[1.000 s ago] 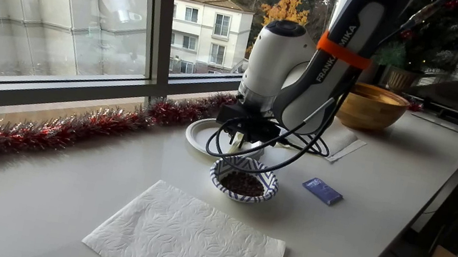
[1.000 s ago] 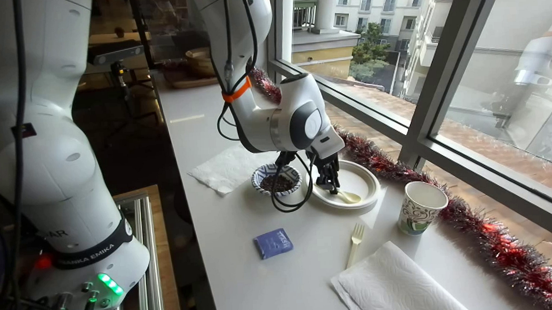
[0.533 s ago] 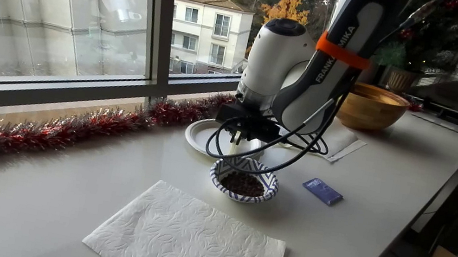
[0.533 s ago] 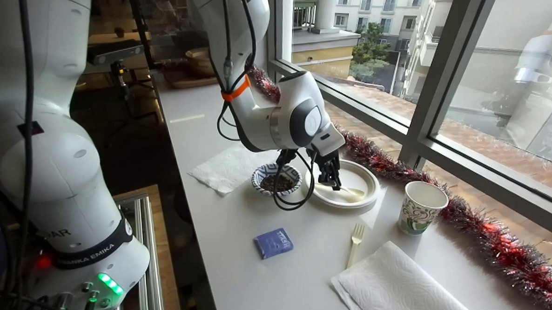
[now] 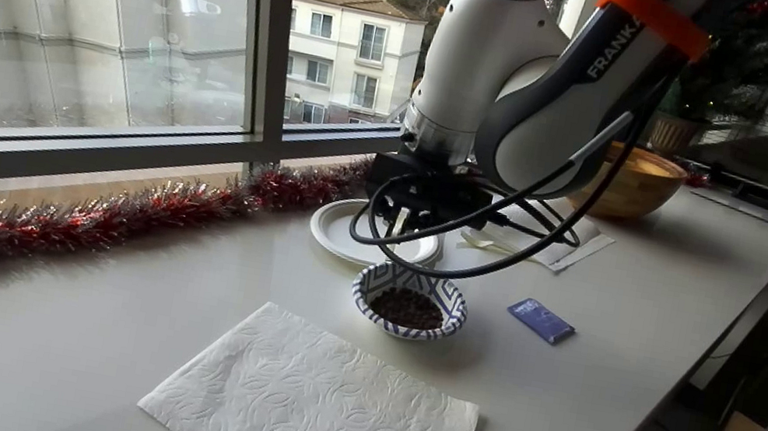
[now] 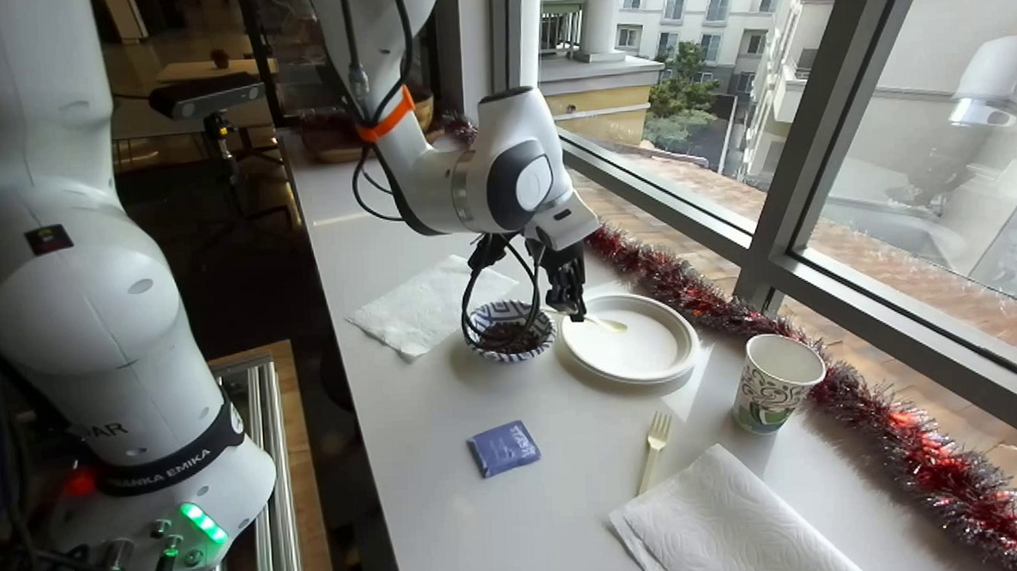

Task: Use the white spoon to place some contents from the bowl into the coffee cup.

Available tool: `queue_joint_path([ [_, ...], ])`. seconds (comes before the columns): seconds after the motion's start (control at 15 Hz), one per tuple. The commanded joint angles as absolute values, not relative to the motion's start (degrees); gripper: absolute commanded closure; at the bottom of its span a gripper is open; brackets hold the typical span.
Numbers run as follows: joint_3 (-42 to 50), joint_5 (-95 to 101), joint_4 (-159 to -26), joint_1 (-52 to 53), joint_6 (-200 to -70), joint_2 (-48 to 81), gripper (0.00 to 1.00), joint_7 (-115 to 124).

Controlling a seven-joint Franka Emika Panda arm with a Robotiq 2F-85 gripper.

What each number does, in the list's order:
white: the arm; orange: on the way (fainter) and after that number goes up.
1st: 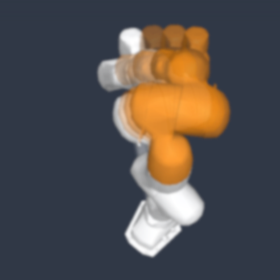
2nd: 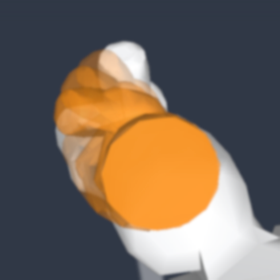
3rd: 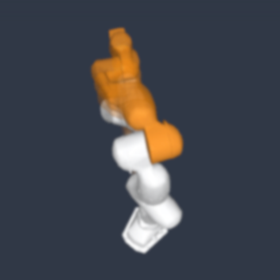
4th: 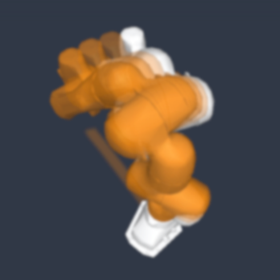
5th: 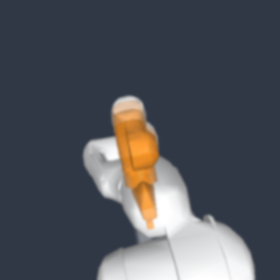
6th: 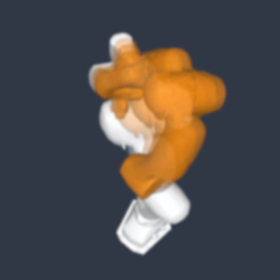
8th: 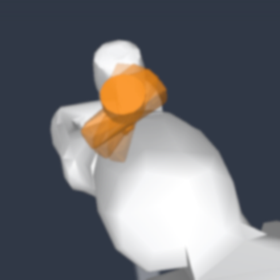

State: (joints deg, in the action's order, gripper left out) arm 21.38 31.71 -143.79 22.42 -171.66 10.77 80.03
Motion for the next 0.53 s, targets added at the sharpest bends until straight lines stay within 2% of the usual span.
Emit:
queue_joint_path([
  [0.0, 14.74, 20.66, -151.34, 19.03, -166.61, 0.42, 0.97, 69.87],
  [0.33, 1.05, -2.43, -157.30, 14.61, -157.80, -7.63, 0.97, 52.95],
  [0.4, 8.29, -6.87, -156.32, 22.65, -154.87, -8.29, 0.97, 48.97],
  [0.47, 8.03, -11.28, -155.26, 22.14, -151.46, -9.14, 0.97, 44.56],
])
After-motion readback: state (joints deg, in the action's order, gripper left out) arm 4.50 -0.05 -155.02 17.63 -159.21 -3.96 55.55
